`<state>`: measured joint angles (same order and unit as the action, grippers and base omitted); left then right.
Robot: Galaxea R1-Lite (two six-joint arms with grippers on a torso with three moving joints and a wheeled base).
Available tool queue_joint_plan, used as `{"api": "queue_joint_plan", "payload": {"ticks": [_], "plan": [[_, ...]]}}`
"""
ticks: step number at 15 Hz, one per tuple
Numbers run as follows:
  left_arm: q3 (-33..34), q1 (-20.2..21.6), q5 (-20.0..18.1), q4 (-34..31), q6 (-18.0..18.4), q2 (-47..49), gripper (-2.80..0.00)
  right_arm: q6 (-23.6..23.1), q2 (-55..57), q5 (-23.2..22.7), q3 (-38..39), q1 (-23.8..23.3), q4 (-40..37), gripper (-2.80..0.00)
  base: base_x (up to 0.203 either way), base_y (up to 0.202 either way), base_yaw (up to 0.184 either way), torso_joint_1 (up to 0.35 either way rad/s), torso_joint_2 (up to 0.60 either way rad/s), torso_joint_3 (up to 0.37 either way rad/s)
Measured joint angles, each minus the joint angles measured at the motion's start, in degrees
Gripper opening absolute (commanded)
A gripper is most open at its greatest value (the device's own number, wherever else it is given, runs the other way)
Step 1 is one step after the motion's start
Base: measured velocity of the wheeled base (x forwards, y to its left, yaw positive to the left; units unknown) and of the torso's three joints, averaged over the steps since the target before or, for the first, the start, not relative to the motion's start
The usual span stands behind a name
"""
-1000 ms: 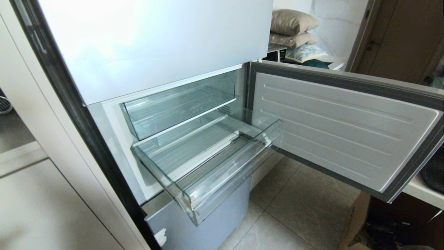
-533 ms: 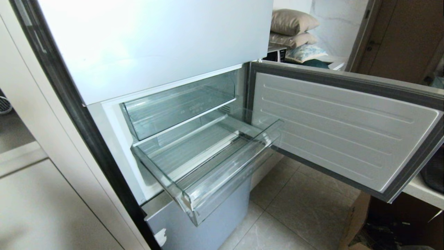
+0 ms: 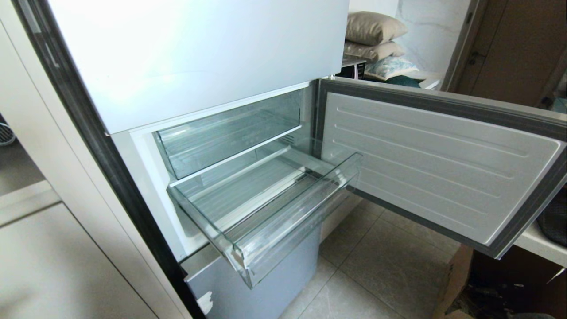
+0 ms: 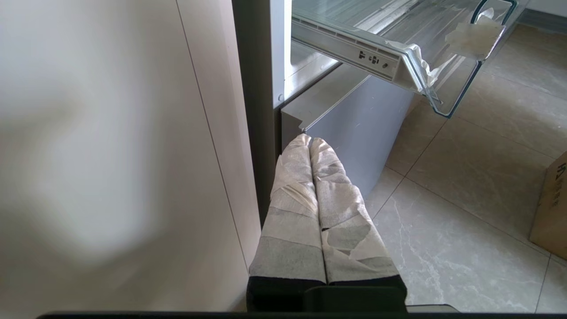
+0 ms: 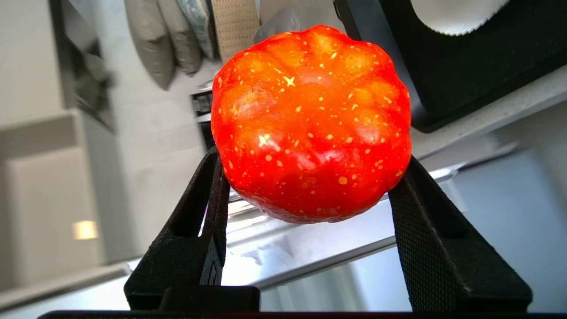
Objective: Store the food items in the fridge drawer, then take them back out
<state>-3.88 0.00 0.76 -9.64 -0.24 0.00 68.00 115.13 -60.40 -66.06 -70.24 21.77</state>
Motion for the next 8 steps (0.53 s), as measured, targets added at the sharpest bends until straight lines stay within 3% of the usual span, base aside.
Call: {"api": "queue_joint_plan", "payload": {"ticks": [4, 8], "plan": [[0.0, 0.0, 0.0, 0.0, 0.0, 0.0, -2.8, 10.1, 7.8, -3.7, -6.6, 0.1, 0.0, -2.8, 0.0, 0.0, 0.0, 0.0, 0.0, 0.0], [0.0, 0.0, 0.0, 0.0, 0.0, 0.0, -2.8, 12.2, 11.0, -3.9, -10.7, 0.6, -0.1, -2.8, 0.0, 0.0, 0.0, 0.0, 0.0, 0.0]]}}
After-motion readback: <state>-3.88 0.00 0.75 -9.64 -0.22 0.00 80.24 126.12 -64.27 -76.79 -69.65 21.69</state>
